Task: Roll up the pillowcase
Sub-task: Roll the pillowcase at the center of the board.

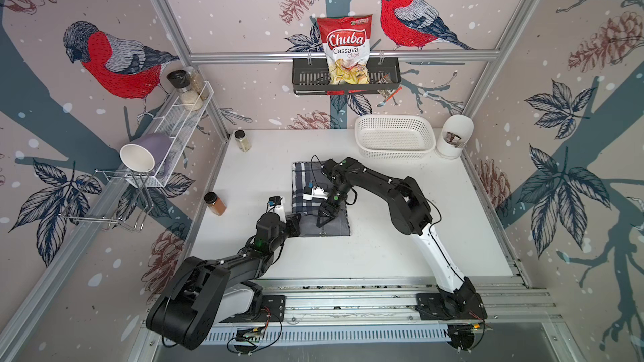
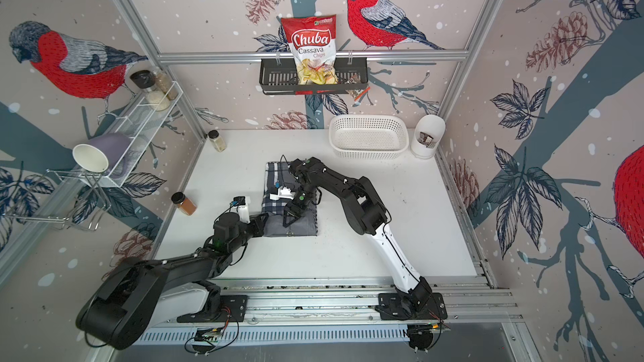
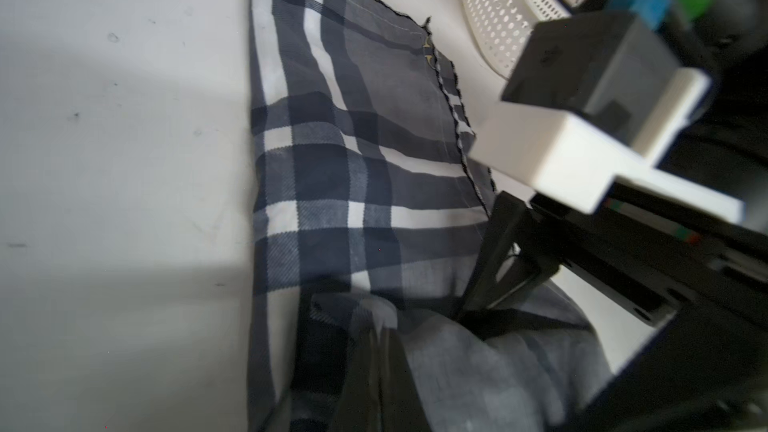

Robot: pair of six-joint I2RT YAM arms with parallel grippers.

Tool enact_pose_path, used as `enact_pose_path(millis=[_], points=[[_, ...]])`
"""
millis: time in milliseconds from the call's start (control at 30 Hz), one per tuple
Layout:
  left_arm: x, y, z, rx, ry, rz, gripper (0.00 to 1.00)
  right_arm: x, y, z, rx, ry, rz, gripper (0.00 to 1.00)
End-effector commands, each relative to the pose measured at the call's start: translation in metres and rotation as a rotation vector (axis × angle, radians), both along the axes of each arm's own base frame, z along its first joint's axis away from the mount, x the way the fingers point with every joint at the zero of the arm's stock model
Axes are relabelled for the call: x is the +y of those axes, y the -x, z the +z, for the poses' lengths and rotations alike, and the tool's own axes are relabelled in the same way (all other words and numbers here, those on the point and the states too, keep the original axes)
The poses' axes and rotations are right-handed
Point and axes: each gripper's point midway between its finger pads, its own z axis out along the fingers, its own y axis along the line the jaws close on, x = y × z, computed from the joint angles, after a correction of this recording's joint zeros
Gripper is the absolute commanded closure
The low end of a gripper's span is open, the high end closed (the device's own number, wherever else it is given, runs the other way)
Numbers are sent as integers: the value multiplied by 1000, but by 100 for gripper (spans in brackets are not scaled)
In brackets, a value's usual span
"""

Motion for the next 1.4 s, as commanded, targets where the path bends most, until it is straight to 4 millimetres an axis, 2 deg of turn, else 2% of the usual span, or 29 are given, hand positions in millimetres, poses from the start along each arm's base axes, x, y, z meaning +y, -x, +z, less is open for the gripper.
enact_pose_path(millis=[0, 67, 133, 200, 267, 333, 433, 567, 667, 733, 833, 867, 900, 933, 1000, 1067, 1133, 1233, 1367], points=[[7, -10, -7, 40, -19, 65, 98, 19, -40, 47, -314, -110, -146, 15], [6, -11, -8, 48, -15, 63, 98, 18, -48, 75, -583, -178, -235, 5], [10, -11, -10, 58, -22, 86, 98, 6, -31, 99, -931, -273, -272, 0], [12, -10, -10, 60, -26, 94, 98, -10, -3, 104, -1235, -367, -256, 0], [12, -10, -8, 59, -26, 93, 96, -22, 30, 93, -1426, -394, -174, 0], [11, -10, -7, 60, -27, 87, 95, -25, 45, 70, -1517, -308, -113, 0], [11, -12, -4, 59, -27, 85, 95, -21, 42, 40, -1607, -139, -61, 0], [10, -13, 1, 48, -18, 85, 95, -19, 29, 26, -1655, -87, -64, 1], [9, -13, 2, 47, -16, 77, 94, -17, 24, 10, -1591, -58, -28, 10], [10, -12, 4, 42, -19, 81, 93, -17, 22, -6, -1530, -33, 8, 25], [13, -12, 6, 37, -15, 93, 91, -16, 28, -20, -1435, -20, 51, 60], [15, -11, 6, 39, -12, 99, 89, -15, 32, -24, -1396, -17, 68, 75], [17, -12, 9, 35, -5, 110, 80, -16, 37, -29, -1332, -4, 90, 100], [20, -12, 12, 32, 2, 124, 67, -15, 45, -34, -1229, 2, 122, 100], [32, -11, 20, 26, 11, 183, 52, -17, 58, -35, -1008, 8, 128, 100], [55, -7, 27, 24, 28, 292, 37, -23, 74, -31, -796, 8, 128, 100], [64, -2, 45, -47, 51, 318, 23, -28, 85, -21, -626, 12, 105, 100], [66, 7, 63, -123, 58, 304, 20, -31, 97, -3, -411, -11, 79, 100], [41, 20, 79, -211, 103, 131, 23, -29, 98, 26, -163, -65, 43, 100]])
